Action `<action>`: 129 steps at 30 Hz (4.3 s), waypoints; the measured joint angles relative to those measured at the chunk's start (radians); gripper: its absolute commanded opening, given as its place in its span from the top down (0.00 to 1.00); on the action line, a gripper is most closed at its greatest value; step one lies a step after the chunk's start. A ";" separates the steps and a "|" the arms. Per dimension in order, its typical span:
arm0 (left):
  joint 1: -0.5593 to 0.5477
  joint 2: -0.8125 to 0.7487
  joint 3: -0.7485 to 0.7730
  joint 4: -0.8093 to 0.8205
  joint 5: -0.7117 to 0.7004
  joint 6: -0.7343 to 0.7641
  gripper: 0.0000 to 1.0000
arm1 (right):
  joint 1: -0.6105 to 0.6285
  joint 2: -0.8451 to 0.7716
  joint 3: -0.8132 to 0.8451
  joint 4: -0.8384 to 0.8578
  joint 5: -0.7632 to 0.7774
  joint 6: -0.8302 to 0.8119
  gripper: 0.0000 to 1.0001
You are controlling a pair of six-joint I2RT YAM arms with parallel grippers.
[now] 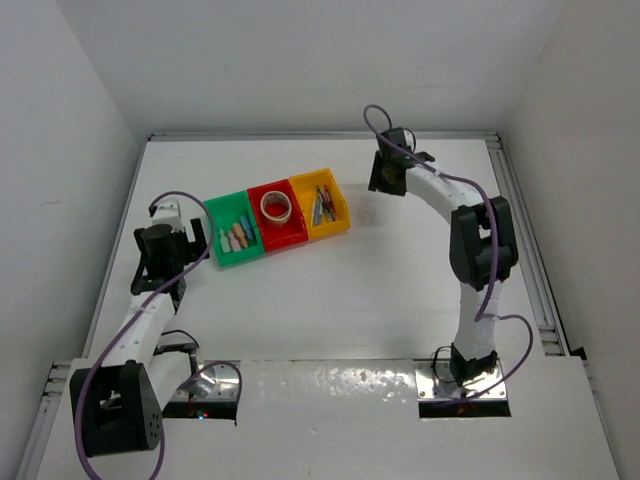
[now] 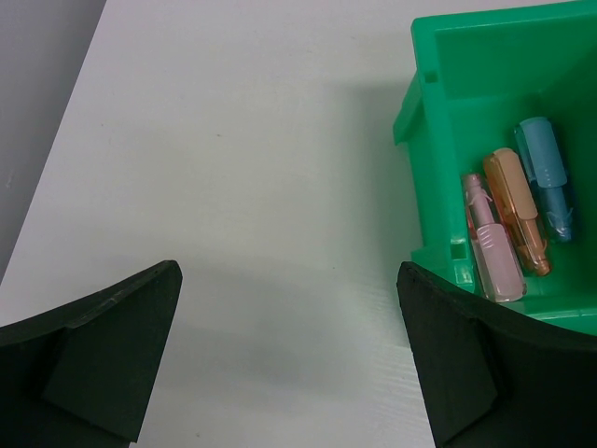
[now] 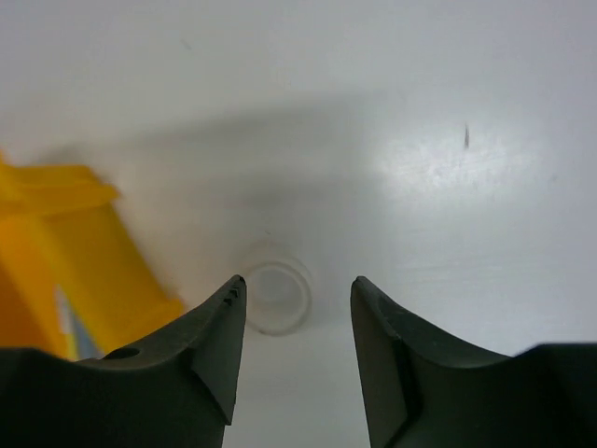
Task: Sort the stationery into containers
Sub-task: Pick up the stationery from the center of the board, then place the stationery in the storage box, then reset both arms
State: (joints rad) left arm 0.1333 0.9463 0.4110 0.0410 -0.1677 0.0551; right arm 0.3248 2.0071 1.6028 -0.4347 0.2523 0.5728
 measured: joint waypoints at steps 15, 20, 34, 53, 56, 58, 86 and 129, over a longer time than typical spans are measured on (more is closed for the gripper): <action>0.002 0.000 0.000 0.000 0.003 0.000 0.01 | 0.018 0.144 -0.065 -0.019 -0.061 0.054 0.69; 0.003 0.000 0.000 -0.001 0.003 0.000 0.01 | 0.017 0.170 -0.063 -0.021 -0.029 0.066 0.91; 0.004 0.000 0.000 0.000 0.005 0.000 0.01 | 0.151 0.053 0.044 0.021 0.079 -0.140 1.00; 0.010 -0.010 0.000 0.000 0.004 0.000 0.01 | 0.409 0.369 0.450 0.074 -0.146 -0.323 0.94; 0.013 -0.010 0.000 0.000 0.004 0.000 0.01 | 0.413 0.369 0.443 0.074 -0.150 -0.327 0.88; 0.013 -0.010 0.000 0.000 0.004 0.000 0.01 | 0.417 0.369 0.443 0.079 -0.150 -0.325 0.69; 0.013 -0.032 0.000 0.002 0.003 -0.002 0.01 | -0.164 -0.394 -0.145 0.029 -0.134 -0.157 0.01; 0.090 -0.186 0.013 -0.113 -0.196 0.161 0.00 | -0.473 -0.691 -0.674 -0.038 -0.132 -0.014 0.01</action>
State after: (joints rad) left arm 0.2237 0.7601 0.4240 -0.0715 -0.3637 0.2165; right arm -0.1486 1.3163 0.9287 -0.4725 0.1204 0.5591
